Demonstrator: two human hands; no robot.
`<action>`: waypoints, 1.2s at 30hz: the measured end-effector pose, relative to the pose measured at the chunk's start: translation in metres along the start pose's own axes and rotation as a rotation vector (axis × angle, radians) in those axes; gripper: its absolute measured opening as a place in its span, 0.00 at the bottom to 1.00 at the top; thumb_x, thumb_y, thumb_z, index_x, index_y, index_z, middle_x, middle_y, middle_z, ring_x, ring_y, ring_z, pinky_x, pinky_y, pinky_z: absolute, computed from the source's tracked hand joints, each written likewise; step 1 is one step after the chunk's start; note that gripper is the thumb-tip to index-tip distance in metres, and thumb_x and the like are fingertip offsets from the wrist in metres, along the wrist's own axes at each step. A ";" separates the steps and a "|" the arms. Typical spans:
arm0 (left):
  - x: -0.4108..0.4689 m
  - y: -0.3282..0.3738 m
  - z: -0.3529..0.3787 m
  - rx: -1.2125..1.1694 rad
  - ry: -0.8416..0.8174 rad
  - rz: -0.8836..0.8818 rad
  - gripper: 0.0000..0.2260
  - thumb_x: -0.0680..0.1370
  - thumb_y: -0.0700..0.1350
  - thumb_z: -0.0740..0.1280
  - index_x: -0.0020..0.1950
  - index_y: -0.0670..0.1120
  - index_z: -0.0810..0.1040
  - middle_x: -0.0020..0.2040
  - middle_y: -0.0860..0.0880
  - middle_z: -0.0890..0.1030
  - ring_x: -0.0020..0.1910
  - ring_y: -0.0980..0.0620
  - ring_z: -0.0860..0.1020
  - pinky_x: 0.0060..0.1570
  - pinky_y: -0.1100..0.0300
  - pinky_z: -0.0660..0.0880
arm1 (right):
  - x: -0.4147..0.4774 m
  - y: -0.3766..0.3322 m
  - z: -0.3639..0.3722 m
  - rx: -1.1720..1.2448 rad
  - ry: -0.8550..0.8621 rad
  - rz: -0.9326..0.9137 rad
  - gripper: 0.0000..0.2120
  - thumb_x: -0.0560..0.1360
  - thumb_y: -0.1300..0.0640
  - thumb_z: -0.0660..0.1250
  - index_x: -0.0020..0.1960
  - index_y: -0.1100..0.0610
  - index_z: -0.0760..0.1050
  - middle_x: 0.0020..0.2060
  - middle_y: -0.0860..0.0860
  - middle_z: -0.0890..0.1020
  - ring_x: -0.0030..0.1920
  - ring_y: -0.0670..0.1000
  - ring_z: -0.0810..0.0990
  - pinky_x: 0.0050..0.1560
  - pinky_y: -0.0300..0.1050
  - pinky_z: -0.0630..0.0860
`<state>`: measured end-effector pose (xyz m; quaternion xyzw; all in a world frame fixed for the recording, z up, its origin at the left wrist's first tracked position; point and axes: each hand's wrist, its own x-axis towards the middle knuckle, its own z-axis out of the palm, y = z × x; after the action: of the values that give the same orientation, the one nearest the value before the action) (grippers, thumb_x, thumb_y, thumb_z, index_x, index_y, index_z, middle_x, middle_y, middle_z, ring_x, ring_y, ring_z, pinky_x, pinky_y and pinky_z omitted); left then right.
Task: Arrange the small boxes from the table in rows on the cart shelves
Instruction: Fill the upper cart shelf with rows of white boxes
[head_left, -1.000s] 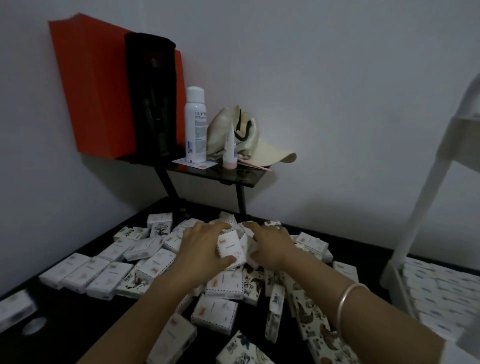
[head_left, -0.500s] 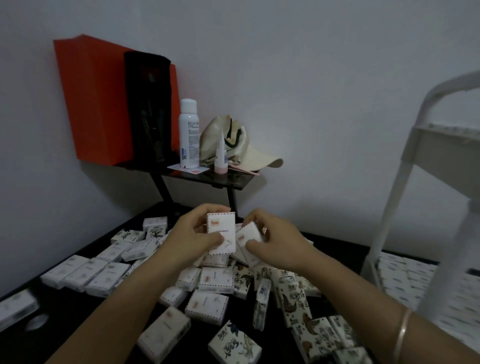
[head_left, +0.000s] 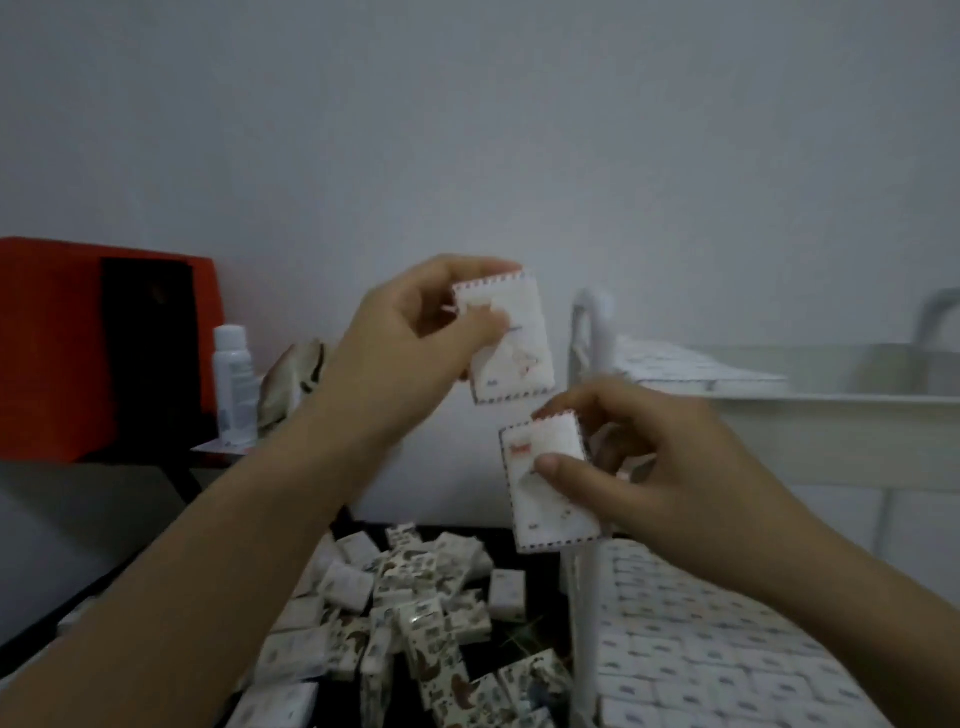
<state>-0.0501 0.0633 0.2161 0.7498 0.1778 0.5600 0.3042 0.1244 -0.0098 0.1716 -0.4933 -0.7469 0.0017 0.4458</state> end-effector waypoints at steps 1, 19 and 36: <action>0.012 0.010 0.010 -0.002 0.006 0.056 0.11 0.78 0.37 0.65 0.53 0.52 0.81 0.45 0.50 0.83 0.43 0.51 0.82 0.42 0.55 0.81 | -0.001 -0.001 -0.017 0.005 0.046 0.002 0.10 0.68 0.43 0.68 0.48 0.43 0.77 0.38 0.41 0.81 0.33 0.44 0.81 0.30 0.38 0.75; 0.230 -0.031 0.130 0.627 -0.316 -0.037 0.09 0.75 0.38 0.67 0.53 0.47 0.73 0.55 0.47 0.78 0.52 0.48 0.78 0.50 0.50 0.81 | 0.136 0.126 -0.149 -0.579 0.045 0.325 0.11 0.75 0.56 0.68 0.52 0.46 0.69 0.54 0.48 0.80 0.51 0.52 0.78 0.48 0.47 0.77; 0.265 -0.102 0.168 0.756 -0.476 0.014 0.15 0.73 0.41 0.72 0.59 0.46 0.75 0.57 0.49 0.76 0.53 0.51 0.75 0.49 0.58 0.76 | 0.166 0.186 -0.105 -0.185 -0.214 0.492 0.10 0.74 0.64 0.70 0.50 0.51 0.78 0.44 0.51 0.77 0.41 0.52 0.81 0.49 0.47 0.82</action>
<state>0.1986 0.2578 0.3121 0.9175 0.2901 0.2694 0.0372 0.3118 0.1622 0.2626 -0.6955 -0.6445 0.0935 0.3037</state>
